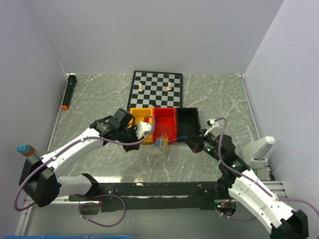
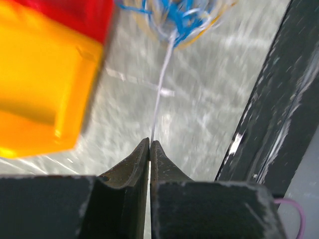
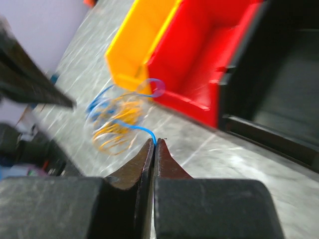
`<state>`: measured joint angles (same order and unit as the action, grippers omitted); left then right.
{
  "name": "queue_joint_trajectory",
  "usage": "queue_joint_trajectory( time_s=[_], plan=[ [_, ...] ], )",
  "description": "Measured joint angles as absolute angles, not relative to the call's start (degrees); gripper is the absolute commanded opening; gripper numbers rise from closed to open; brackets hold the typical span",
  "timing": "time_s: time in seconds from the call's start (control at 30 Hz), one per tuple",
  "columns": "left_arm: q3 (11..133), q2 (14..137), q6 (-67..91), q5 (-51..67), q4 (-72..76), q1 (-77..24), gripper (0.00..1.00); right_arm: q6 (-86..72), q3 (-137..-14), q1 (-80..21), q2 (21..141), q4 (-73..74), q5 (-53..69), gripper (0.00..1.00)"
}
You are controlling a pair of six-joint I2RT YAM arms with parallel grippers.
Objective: Untangle the cables
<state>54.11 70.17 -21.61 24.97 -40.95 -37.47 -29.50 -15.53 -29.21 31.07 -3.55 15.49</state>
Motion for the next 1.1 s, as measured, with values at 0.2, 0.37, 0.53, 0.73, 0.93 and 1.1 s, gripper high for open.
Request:
queue_joint_trajectory(
  time_s=[0.2,0.37,0.53,0.73,0.93,1.1],
  plan=[
    [48.0,70.2,-22.1,22.0,-41.2,-37.5,0.08,-29.0,-17.7,-29.3,30.2,3.4,11.7,0.0],
    [46.3,68.5,-24.0,19.4,-40.8,-37.5,0.2,-28.9,-18.0,-32.1,33.7,8.7,9.6,0.0],
    [40.8,65.2,-25.7,15.5,-41.9,-37.5,0.56,-29.1,-18.0,-39.1,36.1,13.8,2.9,0.0],
    [43.6,65.9,-24.6,15.9,-42.9,-37.4,0.71,-30.6,-20.6,-46.3,47.4,14.5,-1.0,0.08],
    [55.8,71.1,-22.8,22.1,-41.8,-38.2,0.7,-31.6,-20.9,-49.5,52.0,14.5,-2.8,0.56],
    [59.9,79.1,-22.8,25.5,-39.2,-43.1,0.65,-31.7,-22.9,-49.7,51.4,16.4,-6.0,0.69]
  ],
)
